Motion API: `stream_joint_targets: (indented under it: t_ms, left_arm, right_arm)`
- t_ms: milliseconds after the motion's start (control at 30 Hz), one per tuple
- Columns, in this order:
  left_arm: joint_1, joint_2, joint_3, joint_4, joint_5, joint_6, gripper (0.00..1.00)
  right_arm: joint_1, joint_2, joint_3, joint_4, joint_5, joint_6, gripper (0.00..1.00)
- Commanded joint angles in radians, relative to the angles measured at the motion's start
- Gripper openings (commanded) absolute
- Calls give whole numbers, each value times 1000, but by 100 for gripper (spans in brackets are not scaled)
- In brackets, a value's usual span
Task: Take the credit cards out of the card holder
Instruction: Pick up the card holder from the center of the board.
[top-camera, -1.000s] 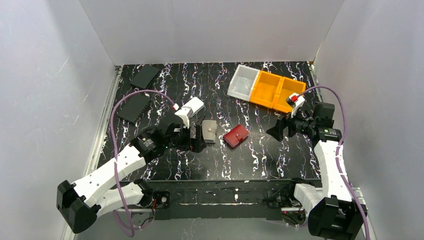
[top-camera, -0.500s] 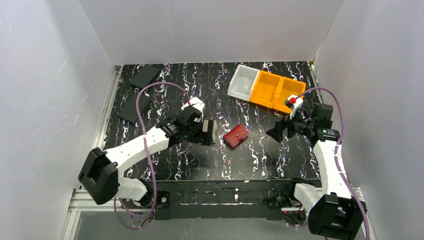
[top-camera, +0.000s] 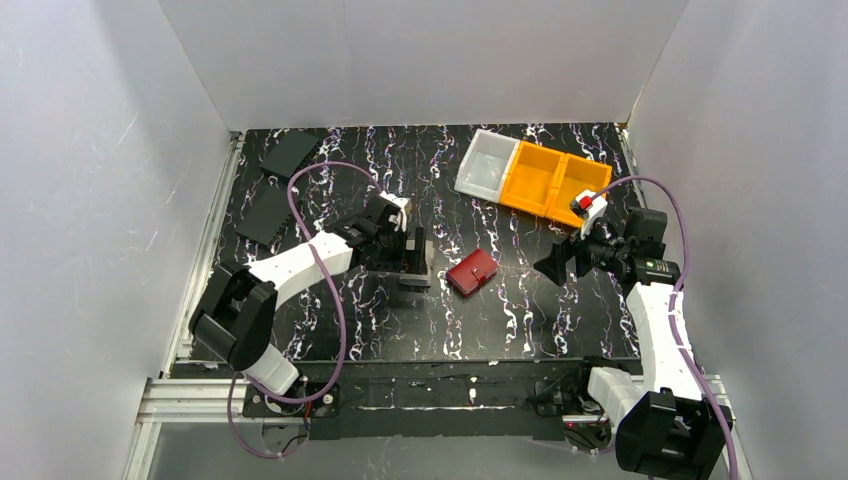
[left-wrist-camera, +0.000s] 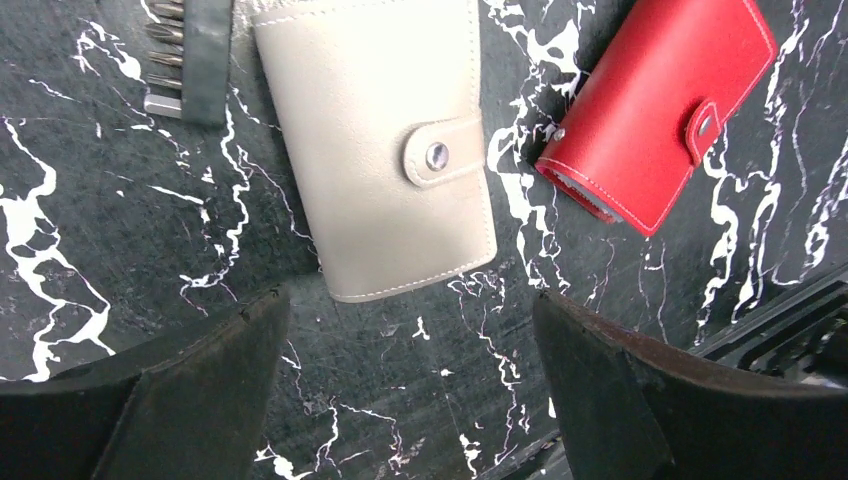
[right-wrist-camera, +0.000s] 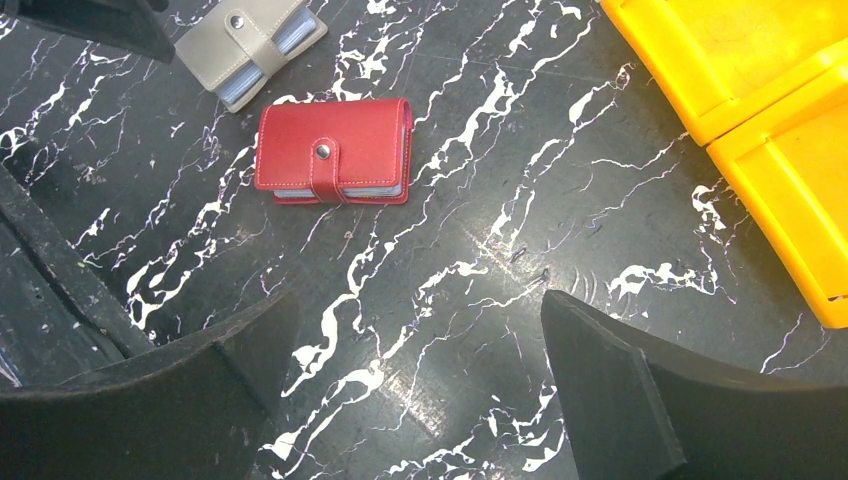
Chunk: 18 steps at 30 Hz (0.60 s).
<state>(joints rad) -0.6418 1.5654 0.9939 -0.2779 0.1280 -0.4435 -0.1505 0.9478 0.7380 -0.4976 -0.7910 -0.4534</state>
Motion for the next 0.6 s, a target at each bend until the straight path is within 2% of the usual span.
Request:
stream_joint_targets:
  t_ms: [0,333,567]
  left_arm:
    - [34,6,-26,66,122,-34,90]
    - [83,82,-46,121,189,-73,90]
    - [108,137,-69,143,190,-94,82]
  right_arm:
    - [-4,-20,-3,25,-8,-18,100]
    - [-4,-22,-5,25,-11,-19,100]
    - [-3,-23,-5,25,-12,-21,100]
